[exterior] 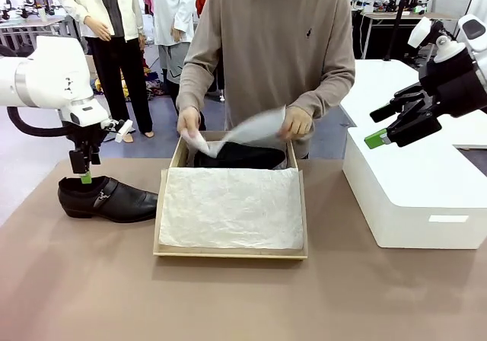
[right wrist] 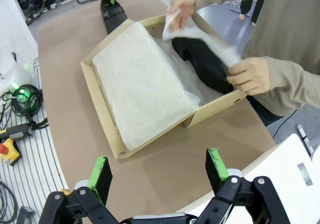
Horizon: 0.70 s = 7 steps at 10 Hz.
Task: Pack the shoes into the box.
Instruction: Place the other shoe of the Shoes into the Shoes Box.
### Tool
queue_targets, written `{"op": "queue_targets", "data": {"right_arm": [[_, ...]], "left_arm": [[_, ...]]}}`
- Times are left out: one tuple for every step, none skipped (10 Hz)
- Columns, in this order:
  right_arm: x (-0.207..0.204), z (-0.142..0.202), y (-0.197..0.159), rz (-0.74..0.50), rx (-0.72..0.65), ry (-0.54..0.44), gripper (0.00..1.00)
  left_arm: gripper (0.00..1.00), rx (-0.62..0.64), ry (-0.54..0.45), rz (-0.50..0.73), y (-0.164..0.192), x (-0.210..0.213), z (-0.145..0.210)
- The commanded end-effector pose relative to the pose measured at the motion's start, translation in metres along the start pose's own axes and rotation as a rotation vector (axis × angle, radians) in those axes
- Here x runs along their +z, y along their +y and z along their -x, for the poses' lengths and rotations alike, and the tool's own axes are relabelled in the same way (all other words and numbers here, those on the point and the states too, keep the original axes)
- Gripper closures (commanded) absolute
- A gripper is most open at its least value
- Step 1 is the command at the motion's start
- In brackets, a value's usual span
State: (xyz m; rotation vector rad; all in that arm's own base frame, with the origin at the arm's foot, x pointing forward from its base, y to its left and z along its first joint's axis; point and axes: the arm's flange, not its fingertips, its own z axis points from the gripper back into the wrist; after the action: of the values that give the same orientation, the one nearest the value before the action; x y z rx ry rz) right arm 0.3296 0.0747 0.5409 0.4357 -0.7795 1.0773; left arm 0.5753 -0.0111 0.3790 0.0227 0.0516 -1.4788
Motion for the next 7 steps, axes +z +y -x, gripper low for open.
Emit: {"op": "queue_targets", "data": {"right_arm": [[-0.001, 0.0, -0.004, -0.017, 0.021, -0.028, 0.0], [-0.001, 0.0, -0.004, -0.017, 0.021, -0.028, 0.0], [-0.001, 0.0, -0.004, -0.017, 0.021, -0.028, 0.0], [-0.001, 0.0, -0.004, -0.017, 0.021, -0.028, 0.0], [-0.001, 0.0, -0.004, -0.017, 0.021, -0.028, 0.0], [-0.001, 0.0, -0.004, -0.017, 0.021, -0.028, 0.0], [-0.001, 0.0, -0.004, -0.017, 0.021, -0.028, 0.0]], "left_arm": [[0.0, -0.011, -0.009, -0.003, 0.003, -0.003, 0.004], [0.0, -0.008, -0.009, -0.006, 0.004, -0.006, 0.005], [0.0, -0.018, -0.012, -0.003, 0.006, -0.009, 0.005], [0.0, -0.028, -0.01, 0.01, 0.007, -0.013, 0.006], [0.0, -0.034, -0.013, 0.02, 0.009, -0.016, 0.006], [0.0, -0.031, -0.009, 0.024, 0.011, -0.019, 0.006], [0.0, -0.029, -0.009, 0.029, 0.012, -0.022, 0.006]]}}
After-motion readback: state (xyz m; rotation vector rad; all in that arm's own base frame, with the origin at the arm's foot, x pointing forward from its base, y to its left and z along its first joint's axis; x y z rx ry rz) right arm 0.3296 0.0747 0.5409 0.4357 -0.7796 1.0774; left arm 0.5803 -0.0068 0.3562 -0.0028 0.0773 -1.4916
